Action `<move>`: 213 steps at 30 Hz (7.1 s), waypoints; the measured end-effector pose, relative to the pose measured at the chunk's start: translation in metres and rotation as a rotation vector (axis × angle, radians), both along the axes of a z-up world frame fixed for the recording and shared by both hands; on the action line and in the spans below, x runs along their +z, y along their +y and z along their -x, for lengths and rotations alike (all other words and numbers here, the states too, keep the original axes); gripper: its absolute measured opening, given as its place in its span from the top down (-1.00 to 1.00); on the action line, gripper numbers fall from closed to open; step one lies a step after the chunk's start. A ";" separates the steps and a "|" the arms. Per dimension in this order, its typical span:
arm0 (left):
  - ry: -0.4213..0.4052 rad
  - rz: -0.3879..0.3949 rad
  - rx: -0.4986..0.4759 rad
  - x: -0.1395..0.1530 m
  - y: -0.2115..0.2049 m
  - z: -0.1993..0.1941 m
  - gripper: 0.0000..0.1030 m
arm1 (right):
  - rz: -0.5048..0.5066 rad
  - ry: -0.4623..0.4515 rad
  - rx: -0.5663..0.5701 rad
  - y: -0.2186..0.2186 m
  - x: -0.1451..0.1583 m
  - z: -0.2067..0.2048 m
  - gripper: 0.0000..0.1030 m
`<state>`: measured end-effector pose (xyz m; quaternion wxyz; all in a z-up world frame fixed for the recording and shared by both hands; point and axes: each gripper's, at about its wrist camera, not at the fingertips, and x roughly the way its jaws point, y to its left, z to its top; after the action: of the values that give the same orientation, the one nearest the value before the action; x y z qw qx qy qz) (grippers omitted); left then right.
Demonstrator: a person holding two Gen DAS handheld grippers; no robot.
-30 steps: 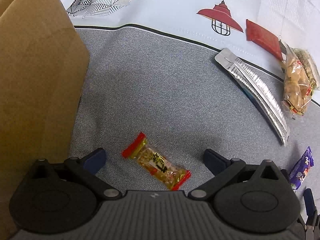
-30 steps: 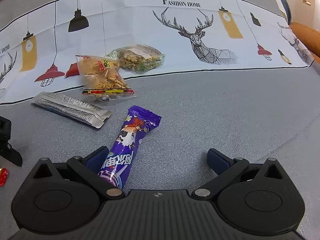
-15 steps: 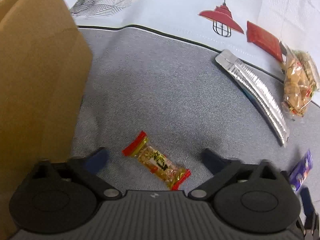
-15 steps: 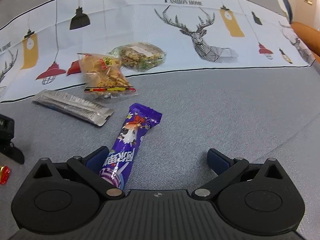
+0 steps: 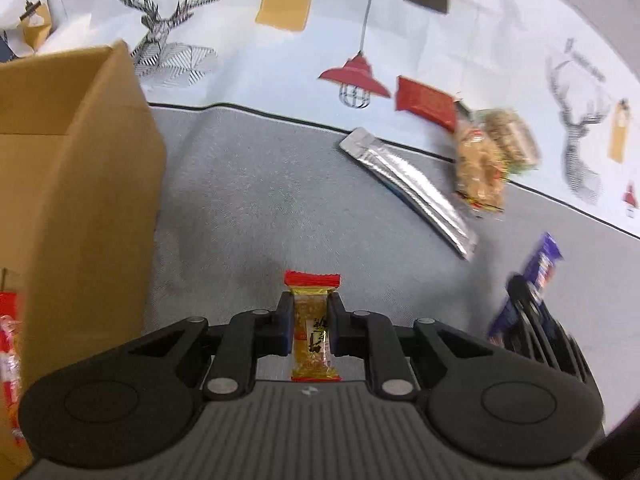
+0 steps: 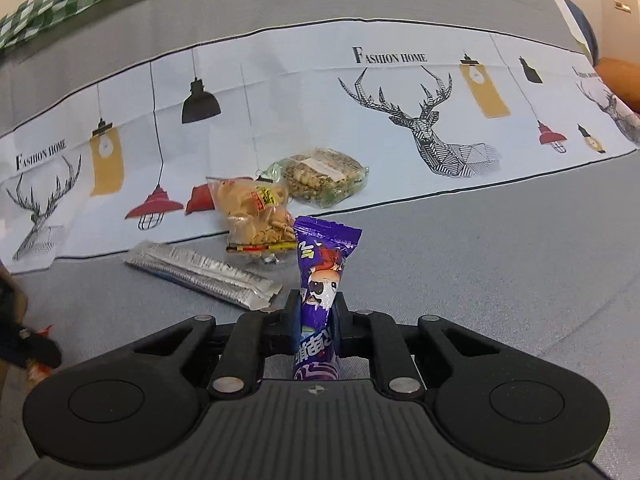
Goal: Organize snacks
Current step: 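Grasp the red-gold candy with left tool while right tool grasps purple candy bar, then carry the red-gold candy and purple candy bar over the cardboard box, then open both tools to drop the candy and candy bar into the box, then lift both tools away from the box toward the remaining snacks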
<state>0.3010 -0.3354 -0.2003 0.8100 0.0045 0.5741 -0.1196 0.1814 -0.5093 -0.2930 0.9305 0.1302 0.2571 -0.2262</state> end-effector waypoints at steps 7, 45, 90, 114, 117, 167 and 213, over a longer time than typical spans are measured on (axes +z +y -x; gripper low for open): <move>-0.140 0.009 -0.097 0.072 0.046 0.066 0.65 | 0.029 -0.084 0.010 0.016 0.022 0.011 0.71; -0.465 0.065 0.004 0.155 0.342 0.354 0.66 | 0.210 -0.223 0.693 0.337 0.210 0.330 0.71; -0.435 0.062 0.030 0.146 0.352 0.294 0.66 | 0.187 -0.109 0.690 0.336 0.194 0.275 0.71; -0.347 0.022 0.030 0.107 0.338 0.137 0.65 | 0.149 -0.028 0.699 0.335 0.168 0.109 0.71; -0.325 0.010 0.018 0.094 0.334 0.117 0.65 | 0.135 -0.004 0.695 0.335 0.157 0.086 0.71; -0.445 -0.146 0.109 0.111 0.346 0.301 -0.99 | 0.112 -0.058 0.696 0.356 0.194 0.232 -0.86; -0.525 -0.147 0.080 0.134 0.339 0.342 -0.99 | 0.114 -0.167 0.657 0.346 0.208 0.284 -0.90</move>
<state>-0.0407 0.0034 -0.0664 0.9327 0.0713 0.3513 -0.0404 -0.1027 -0.1632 -0.0845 0.9772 0.0061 0.1953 0.0830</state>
